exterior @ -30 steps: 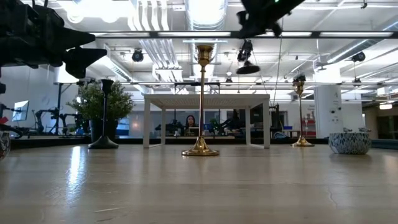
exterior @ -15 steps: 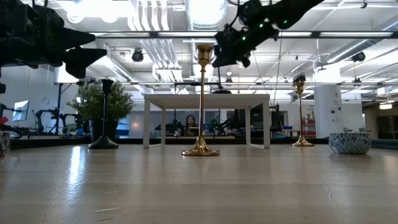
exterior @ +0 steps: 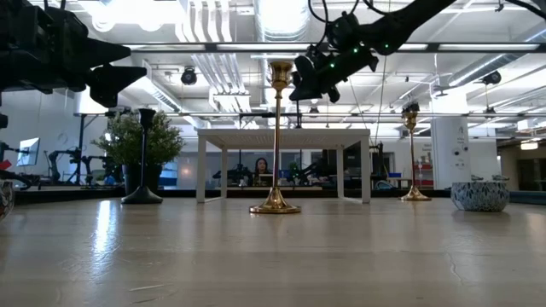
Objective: Pick & Place candle stick holders
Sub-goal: Put the right black candle holder on the shelf
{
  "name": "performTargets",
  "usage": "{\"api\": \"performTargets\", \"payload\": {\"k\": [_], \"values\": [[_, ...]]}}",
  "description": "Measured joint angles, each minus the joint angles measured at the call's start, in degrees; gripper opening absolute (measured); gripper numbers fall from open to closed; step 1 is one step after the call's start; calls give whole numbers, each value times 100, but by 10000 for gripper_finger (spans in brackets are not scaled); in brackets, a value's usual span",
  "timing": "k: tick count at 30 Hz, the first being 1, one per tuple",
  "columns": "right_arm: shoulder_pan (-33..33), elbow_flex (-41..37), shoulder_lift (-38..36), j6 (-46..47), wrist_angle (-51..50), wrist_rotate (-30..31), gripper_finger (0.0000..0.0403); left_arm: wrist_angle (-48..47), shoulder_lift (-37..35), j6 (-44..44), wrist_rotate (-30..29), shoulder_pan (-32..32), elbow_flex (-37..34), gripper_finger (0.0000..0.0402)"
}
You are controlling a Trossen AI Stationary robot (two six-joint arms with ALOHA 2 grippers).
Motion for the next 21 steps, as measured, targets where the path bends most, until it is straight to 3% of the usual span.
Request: {"api": "performTargets", "payload": {"k": [12, 21], "values": [[-21, -593, -23, -29, 899, -42, 12, -1, 1, 0, 0, 1, 0, 275], [-19, -677, -38, -55, 927, -40, 12, -2, 2, 0, 0, 1, 0, 275]]}}
